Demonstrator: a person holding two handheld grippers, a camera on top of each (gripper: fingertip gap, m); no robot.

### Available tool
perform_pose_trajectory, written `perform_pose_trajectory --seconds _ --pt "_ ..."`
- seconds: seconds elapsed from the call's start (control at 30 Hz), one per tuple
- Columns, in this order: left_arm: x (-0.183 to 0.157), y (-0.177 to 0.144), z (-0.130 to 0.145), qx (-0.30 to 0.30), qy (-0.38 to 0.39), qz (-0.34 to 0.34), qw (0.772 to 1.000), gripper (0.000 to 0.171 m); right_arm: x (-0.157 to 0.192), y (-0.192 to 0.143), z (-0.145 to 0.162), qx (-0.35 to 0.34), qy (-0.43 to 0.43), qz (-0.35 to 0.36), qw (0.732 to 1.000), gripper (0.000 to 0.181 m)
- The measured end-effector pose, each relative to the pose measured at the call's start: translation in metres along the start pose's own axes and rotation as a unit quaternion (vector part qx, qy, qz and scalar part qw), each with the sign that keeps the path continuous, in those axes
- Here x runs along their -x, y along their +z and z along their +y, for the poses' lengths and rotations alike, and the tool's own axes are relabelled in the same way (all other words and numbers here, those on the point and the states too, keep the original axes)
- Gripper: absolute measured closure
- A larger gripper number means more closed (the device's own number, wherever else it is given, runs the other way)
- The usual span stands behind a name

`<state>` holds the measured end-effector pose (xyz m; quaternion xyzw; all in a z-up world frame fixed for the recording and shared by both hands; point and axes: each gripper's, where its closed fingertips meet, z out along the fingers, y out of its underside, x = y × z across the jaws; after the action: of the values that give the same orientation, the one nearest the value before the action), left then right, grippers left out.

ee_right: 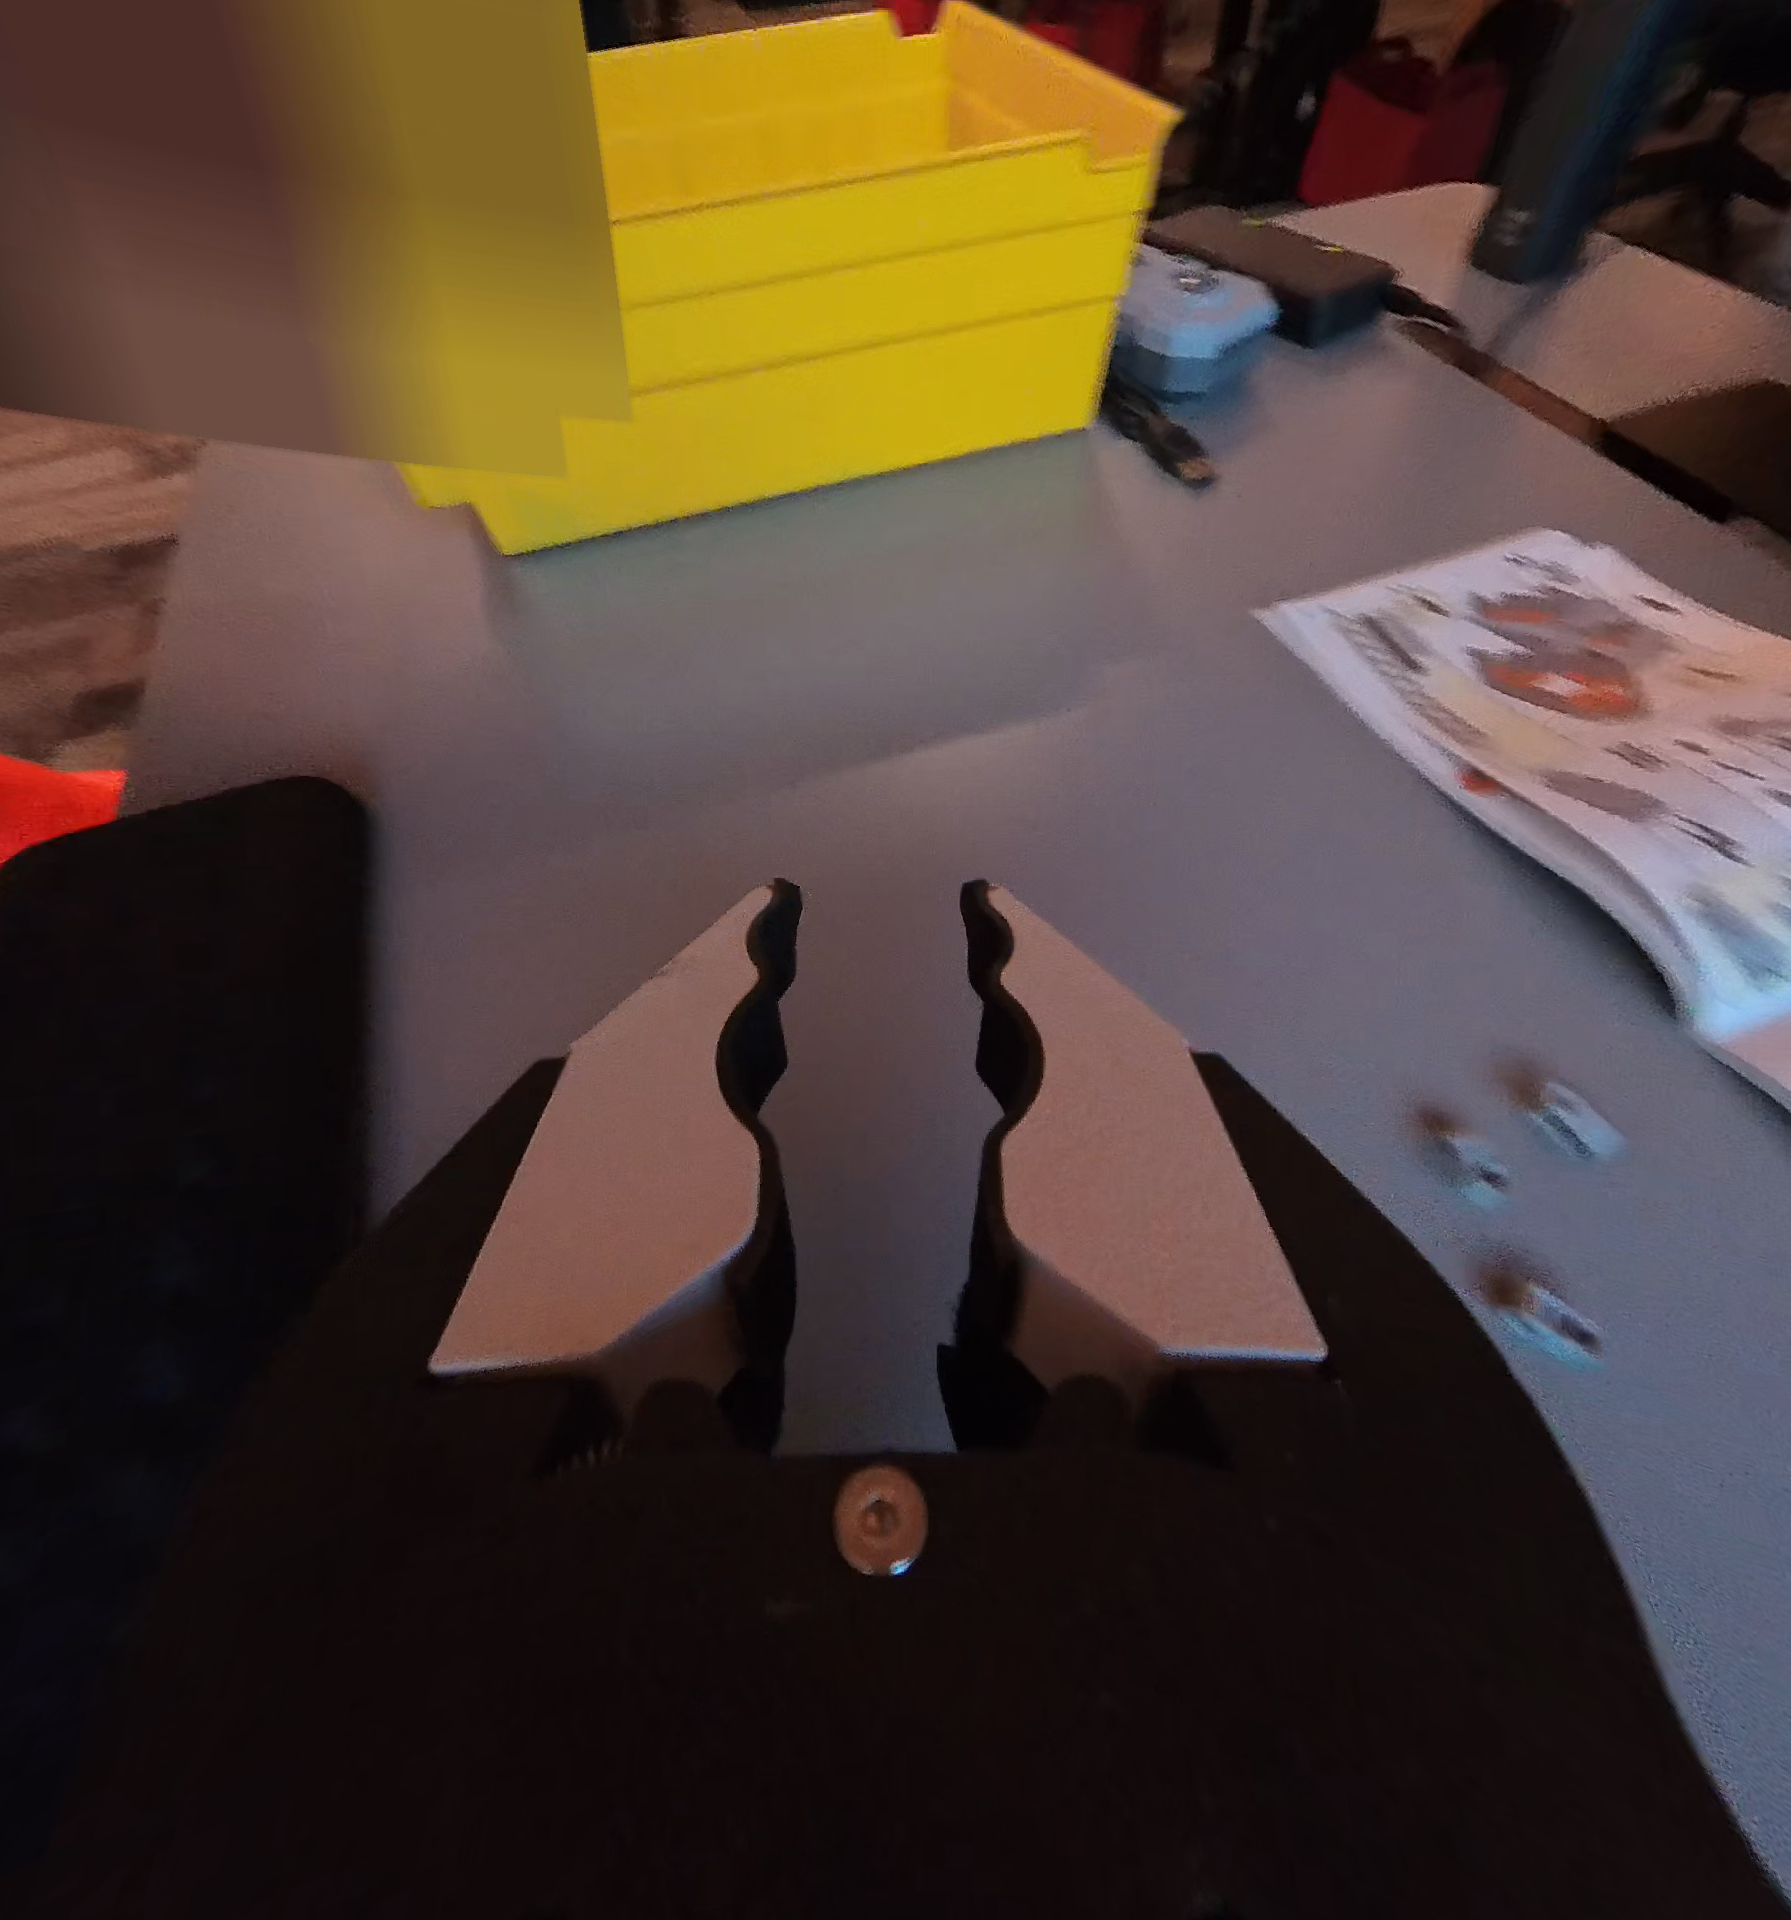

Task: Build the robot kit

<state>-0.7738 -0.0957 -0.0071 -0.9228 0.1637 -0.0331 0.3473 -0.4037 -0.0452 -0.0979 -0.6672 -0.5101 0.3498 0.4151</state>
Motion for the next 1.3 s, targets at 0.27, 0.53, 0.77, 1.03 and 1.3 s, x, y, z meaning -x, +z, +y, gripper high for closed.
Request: perform_pose_trajectory --seconds 0.27,0.53,0.77,1.03,1.3 --pt "-0.018 0.087 0.009 0.097 0.171 0.072 0.978 0.107 0.051 0.047 0.000 0.022 -0.068 -0.053 0.996 0.152" --pt "-0.028 0.117 0.015 0.135 0.384 0.104 0.907 0.131 0.044 0.052 0.006 0.027 -0.066 -0.037 0.997 0.157" --pt "-0.004 0.123 0.035 0.196 0.394 0.106 0.892 0.131 0.035 0.050 0.009 0.028 -0.061 -0.027 0.997 0.161" --pt "0.013 0.102 0.046 0.217 0.378 0.090 0.895 0.129 0.031 0.049 0.009 0.022 -0.047 -0.032 0.998 0.163" --pt "0.023 0.092 0.057 0.241 0.356 0.079 0.900 0.137 0.028 0.046 0.007 0.010 -0.040 -0.034 0.999 0.167"
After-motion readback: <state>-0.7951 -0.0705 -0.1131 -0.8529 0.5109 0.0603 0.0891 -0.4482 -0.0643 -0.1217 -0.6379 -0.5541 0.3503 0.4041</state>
